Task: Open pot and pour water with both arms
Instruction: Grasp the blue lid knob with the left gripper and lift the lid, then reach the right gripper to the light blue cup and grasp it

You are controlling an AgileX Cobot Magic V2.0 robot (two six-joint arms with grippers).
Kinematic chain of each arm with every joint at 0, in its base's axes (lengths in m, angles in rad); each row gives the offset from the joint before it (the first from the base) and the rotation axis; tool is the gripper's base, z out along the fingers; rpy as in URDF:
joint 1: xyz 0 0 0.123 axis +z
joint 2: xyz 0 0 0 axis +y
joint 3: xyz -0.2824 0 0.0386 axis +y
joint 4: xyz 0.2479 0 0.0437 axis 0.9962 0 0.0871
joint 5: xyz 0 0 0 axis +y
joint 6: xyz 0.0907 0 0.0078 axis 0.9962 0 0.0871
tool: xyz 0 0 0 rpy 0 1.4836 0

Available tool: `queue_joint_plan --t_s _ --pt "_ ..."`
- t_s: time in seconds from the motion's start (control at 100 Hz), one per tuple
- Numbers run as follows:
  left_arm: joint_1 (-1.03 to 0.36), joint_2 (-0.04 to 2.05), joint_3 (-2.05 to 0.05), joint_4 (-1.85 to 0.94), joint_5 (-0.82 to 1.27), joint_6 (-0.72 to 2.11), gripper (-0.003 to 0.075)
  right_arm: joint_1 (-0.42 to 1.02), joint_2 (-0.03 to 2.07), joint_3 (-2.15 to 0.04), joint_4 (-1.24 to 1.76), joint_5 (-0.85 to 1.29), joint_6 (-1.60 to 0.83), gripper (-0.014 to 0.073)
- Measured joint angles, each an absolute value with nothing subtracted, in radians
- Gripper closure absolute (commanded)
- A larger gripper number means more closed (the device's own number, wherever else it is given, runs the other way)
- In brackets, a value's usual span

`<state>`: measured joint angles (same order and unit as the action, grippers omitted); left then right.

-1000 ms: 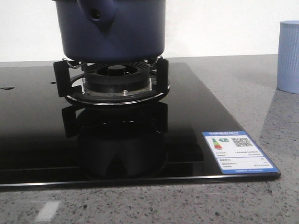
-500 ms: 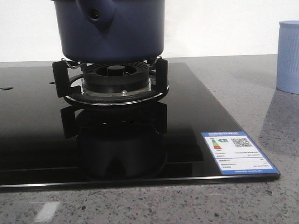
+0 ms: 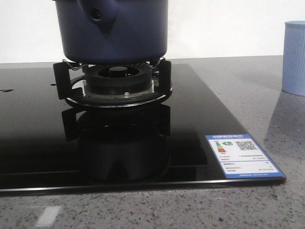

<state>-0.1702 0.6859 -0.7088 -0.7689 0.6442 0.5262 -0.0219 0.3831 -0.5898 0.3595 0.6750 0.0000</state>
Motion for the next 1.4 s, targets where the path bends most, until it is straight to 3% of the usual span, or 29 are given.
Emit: queue_joint_plan --t_s 0.27,0.34,0.44,0.54,0.71,0.79,0.98,1.24,1.4 --pt "-0.178 0.839 -0.866 -0.854 0.653 0.804 0.0713 -0.022 0.383 -0.590 0.361 0.626 -0.029 0.0659" --pt "-0.187 0.882 -0.901 -0.885 0.653 0.901 0.0636 -0.022 0.383 -0.590 0.362 0.601 -0.031 0.0656" --pt "-0.212 0.947 -0.953 -0.930 0.653 1.029 0.0466 -0.022 0.383 -0.590 0.362 0.575 -0.038 0.0604" --pt "-0.240 1.008 -0.993 -0.961 0.619 1.122 0.0366 -0.022 0.383 -0.590 0.363 0.557 -0.059 0.0452" --pt "-0.283 1.100 -1.021 -0.995 0.488 1.238 0.0363 -0.022 0.383 -0.590 0.363 0.526 -0.070 0.0130" --pt "-0.296 1.146 -1.032 -1.051 0.458 1.328 0.0356 -0.022 0.383 -0.590 0.363 0.520 -0.071 0.0060" --pt "-0.326 1.240 -1.063 -1.294 0.437 1.576 0.0249 -0.007 0.383 -0.590 0.363 0.485 -0.072 0.0046" --pt "-0.326 1.356 -1.089 -1.504 0.415 1.696 0.0247 0.027 0.383 -0.590 0.363 0.417 -0.078 0.0051" --pt "-0.326 1.413 -1.091 -1.623 0.508 1.828 0.0247 0.035 0.383 -0.590 0.363 0.376 -0.079 0.0051"
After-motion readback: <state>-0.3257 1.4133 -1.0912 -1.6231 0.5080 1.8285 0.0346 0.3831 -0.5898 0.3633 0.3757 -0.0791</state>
